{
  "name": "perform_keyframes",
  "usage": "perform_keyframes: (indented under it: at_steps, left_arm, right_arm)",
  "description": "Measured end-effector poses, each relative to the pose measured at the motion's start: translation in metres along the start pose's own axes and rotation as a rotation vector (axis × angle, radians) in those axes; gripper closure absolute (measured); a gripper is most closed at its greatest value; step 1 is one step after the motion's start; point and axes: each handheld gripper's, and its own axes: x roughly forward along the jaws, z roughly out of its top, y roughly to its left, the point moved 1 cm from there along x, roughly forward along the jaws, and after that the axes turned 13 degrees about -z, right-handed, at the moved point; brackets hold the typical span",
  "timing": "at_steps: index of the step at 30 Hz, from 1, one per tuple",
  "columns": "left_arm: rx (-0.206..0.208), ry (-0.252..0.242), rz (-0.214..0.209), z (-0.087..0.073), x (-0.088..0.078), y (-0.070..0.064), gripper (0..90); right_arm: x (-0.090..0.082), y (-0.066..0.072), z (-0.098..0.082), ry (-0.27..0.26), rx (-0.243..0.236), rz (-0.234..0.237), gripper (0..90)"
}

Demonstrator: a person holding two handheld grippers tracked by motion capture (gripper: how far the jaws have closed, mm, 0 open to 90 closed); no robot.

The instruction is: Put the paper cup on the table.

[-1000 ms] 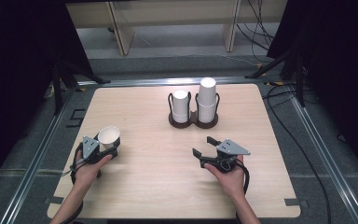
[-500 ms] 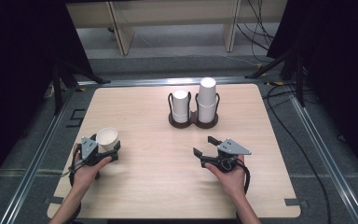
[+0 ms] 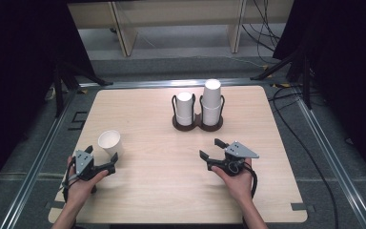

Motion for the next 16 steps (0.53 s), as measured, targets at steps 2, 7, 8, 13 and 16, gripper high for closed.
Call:
perform_keyframes:
  at_steps: [2,7,8,13,16]
  left_arm:
    - [-0.001,0.007,0.006,-0.0017,-0.0045,-0.0009,0.0]
    - [-0.006,-0.012,0.008,-0.0064,-0.0092,-0.0032,0.0]
    - [-0.007,0.000,0.013,-0.0071,-0.0098,-0.0037,0.0]
    - [-0.004,-0.027,0.005,-0.0091,-0.0090,-0.0054,0.0]
    - [-0.015,-0.017,0.016,-0.0089,-0.0111,-0.0062,0.0]
  right_arm:
    - [0.0001,-0.0007,0.0001,-0.008,-0.001,-0.003,21.1]
    - [-0.0010,-0.0029,-0.0005,-0.017,0.004,-0.028,21.0]
    - [-0.0021,-0.0028,-0.0005,0.004,0.005,-0.021,21.0]
    - [-0.0004,-0.0041,-0.0021,-0.019,0.002,-0.018,20.7]
    - [-0.0007,-0.0052,-0.0027,-0.010,0.024,-0.012,20.6]
